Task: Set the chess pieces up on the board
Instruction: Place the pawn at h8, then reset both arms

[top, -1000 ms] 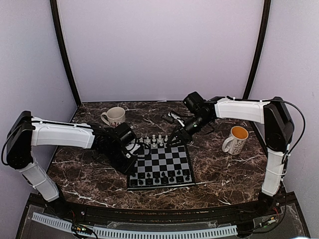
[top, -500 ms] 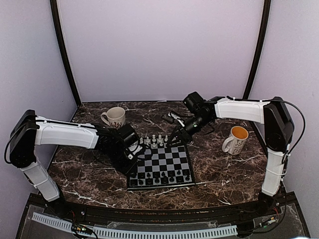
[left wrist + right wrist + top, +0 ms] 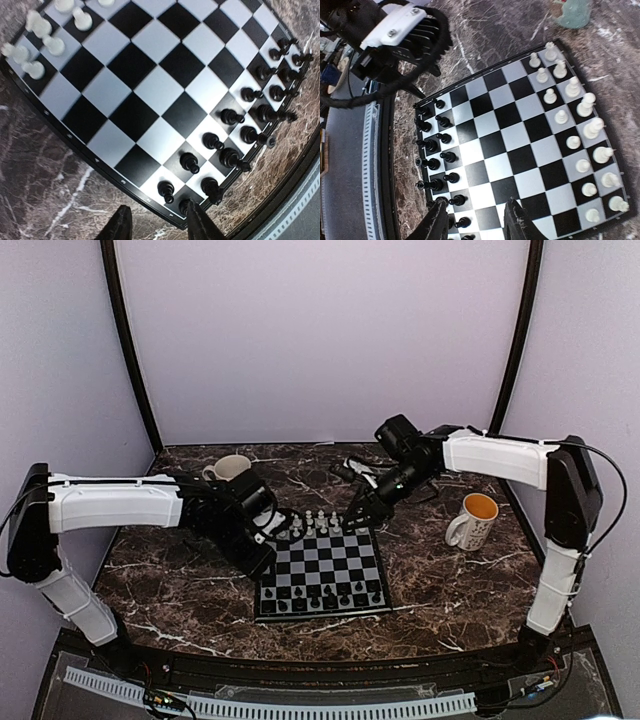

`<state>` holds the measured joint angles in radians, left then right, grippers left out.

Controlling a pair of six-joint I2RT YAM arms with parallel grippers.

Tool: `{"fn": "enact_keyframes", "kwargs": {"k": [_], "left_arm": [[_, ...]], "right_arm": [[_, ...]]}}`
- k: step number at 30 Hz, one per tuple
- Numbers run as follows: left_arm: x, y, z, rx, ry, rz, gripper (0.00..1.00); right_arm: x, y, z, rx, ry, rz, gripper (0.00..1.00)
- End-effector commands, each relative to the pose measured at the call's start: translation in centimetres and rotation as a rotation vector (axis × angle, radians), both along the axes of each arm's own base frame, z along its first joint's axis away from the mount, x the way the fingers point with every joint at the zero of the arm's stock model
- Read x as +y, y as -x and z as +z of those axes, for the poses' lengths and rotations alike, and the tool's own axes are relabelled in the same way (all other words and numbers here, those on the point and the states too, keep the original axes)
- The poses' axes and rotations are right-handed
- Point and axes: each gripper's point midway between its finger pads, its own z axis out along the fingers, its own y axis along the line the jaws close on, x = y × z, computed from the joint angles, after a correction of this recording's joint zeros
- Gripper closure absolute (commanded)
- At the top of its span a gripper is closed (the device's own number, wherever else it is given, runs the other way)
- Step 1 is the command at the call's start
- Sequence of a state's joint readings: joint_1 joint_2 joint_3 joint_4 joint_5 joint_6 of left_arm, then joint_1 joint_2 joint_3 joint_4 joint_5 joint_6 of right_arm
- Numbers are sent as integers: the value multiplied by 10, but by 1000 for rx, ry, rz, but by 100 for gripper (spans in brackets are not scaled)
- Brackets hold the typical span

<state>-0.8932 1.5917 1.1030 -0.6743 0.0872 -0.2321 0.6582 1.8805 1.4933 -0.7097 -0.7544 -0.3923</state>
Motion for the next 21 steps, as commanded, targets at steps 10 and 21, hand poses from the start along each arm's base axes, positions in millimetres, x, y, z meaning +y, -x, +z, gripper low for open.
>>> {"fn": "enact_keyframes", "kwargs": {"k": [10,21], "left_arm": [[20,-99,135,-645,134,157,40],[82,-152,236,-1091,207,473,2]], "right_arm": [[-96,-52,115,-535,-87,-471,36],[-225,-88,151,-669,-38,-1053,1]]}}
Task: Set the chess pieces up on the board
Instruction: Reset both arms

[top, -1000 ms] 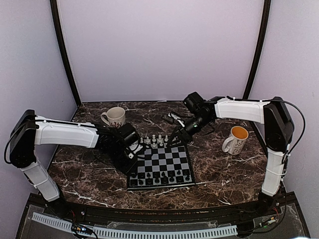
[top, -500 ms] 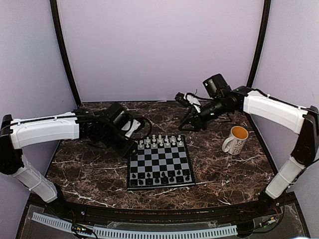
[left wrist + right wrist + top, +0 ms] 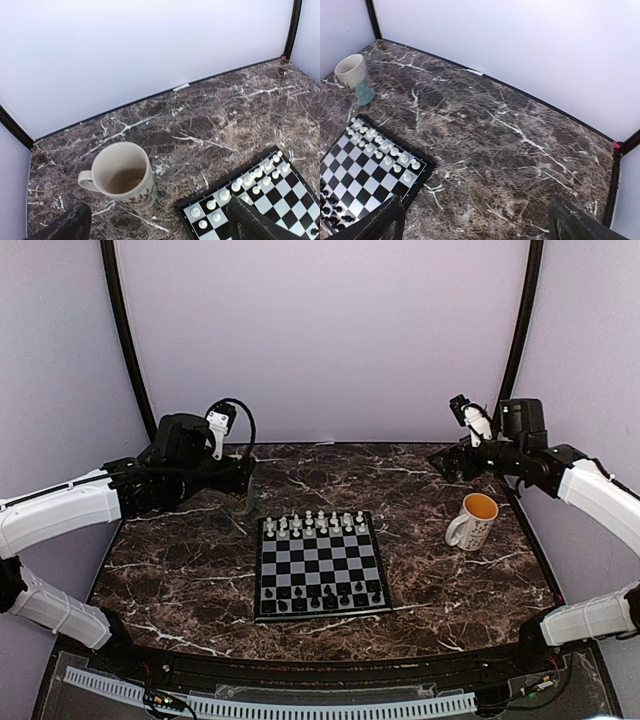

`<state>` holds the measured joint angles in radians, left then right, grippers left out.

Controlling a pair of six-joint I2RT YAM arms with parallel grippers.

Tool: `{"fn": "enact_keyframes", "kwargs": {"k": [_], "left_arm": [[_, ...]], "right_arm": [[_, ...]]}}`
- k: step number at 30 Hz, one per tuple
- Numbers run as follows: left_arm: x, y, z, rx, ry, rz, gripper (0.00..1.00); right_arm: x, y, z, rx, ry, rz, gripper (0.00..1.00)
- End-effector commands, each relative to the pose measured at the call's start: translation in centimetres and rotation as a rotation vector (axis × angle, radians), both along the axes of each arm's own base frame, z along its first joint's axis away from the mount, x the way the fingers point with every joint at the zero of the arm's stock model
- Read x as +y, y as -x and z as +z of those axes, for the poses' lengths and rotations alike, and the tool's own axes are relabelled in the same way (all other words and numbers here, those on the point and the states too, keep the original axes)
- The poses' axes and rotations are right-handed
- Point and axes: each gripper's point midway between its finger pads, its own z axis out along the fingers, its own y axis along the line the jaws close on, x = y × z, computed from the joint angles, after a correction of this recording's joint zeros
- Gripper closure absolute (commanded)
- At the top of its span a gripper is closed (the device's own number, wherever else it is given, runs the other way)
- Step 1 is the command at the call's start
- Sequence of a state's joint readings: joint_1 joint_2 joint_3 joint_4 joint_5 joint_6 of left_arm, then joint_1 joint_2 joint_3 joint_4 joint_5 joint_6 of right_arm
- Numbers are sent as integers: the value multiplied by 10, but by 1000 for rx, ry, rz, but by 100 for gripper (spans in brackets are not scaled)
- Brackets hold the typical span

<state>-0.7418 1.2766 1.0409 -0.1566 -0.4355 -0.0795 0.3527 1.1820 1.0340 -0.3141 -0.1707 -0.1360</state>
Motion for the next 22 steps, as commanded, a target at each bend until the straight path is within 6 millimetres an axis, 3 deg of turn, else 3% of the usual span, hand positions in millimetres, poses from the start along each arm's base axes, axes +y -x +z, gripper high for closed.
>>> {"fn": "enact_keyframes", "kwargs": {"k": [1,4,5,9,14,22], "left_arm": [[20,-14,69,-239,37,114,1],[19,-16,90,-262,36,110,1],[20,-16,95,-256,34,120,1],[25,-15,102,-199,22,146,1],[30,-4,87,-128,20,140,1],[33,3,80,-119,13,118,1]], "right_arm": [[-35,-8,48,-142,-39,-215,0],[-53,-9,89,-212,-61,-315,0],[-56,-8,113,-248,-79,-329,0],[-67,0,144,-312,-82,-359,0],[-86,-3,156,-357,-51,-448,0],[-81,-11,135,-280,-122,-389,0]]}}
